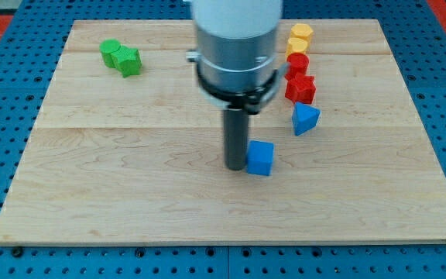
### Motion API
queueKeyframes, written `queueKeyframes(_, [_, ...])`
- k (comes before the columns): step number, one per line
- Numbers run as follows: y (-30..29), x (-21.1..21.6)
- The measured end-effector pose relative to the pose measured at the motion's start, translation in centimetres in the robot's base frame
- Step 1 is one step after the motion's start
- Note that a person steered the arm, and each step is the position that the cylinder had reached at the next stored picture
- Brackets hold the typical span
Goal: Point your arm to the green circle
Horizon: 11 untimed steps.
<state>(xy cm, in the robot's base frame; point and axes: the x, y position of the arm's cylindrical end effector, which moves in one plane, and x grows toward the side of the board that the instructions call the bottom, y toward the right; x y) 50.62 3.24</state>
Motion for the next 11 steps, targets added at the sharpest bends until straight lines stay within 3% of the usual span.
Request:
queueKeyframes(2, [3.9, -0.9])
queueKeyframes(3, [-1.3, -1.3])
queueKeyframes(4, [-12.1, -4.4])
queueKeyframes(5, [-10.4, -6.7])
queueKeyframes(6, [-2.4, -13.3])
queueKeyframes(7, [1.1, -19.7])
queueKeyframes(8, [-3.3, -25.8])
queueKeyframes(11, [-23.4, -26.3])
